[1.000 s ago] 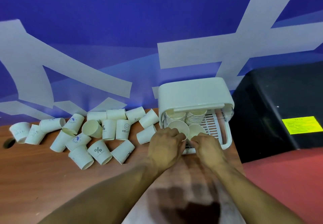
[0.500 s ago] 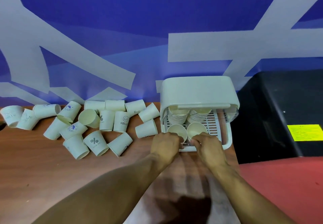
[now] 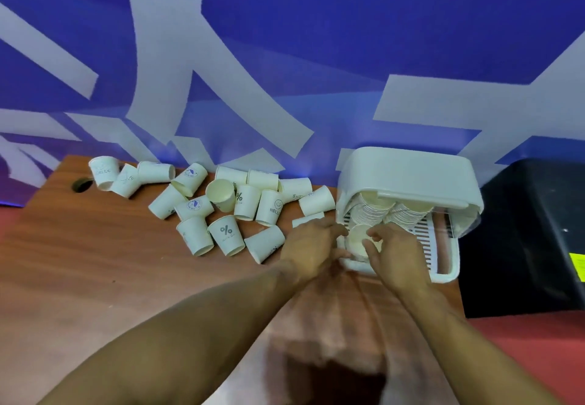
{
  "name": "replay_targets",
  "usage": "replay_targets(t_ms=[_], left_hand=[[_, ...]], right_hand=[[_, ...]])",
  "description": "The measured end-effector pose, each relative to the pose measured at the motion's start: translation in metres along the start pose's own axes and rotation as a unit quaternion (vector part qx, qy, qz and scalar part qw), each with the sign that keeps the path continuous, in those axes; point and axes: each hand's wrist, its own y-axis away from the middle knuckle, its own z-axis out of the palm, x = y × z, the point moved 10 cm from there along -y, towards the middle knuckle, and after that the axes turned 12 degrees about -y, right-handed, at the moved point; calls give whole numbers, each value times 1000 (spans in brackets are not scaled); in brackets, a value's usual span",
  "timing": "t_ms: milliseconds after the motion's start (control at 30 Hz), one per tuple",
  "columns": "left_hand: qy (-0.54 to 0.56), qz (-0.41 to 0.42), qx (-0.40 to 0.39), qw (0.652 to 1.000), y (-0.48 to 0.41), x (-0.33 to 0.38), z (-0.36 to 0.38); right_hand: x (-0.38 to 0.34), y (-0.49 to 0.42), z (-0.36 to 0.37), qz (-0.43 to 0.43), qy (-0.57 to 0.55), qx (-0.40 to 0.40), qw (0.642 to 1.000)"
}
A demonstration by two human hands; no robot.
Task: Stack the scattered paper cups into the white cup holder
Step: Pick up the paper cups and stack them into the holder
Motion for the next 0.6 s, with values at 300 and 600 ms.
replay_targets(t_ms=[300, 600], left_hand=[[-17, -136, 83, 987, 90, -120, -60], [-27, -287, 120, 950, 179, -292, -102]], right_hand=[[-138, -6, 50, -115, -6, -30, 993], [-279, -25, 152, -184, -11, -108, 977]])
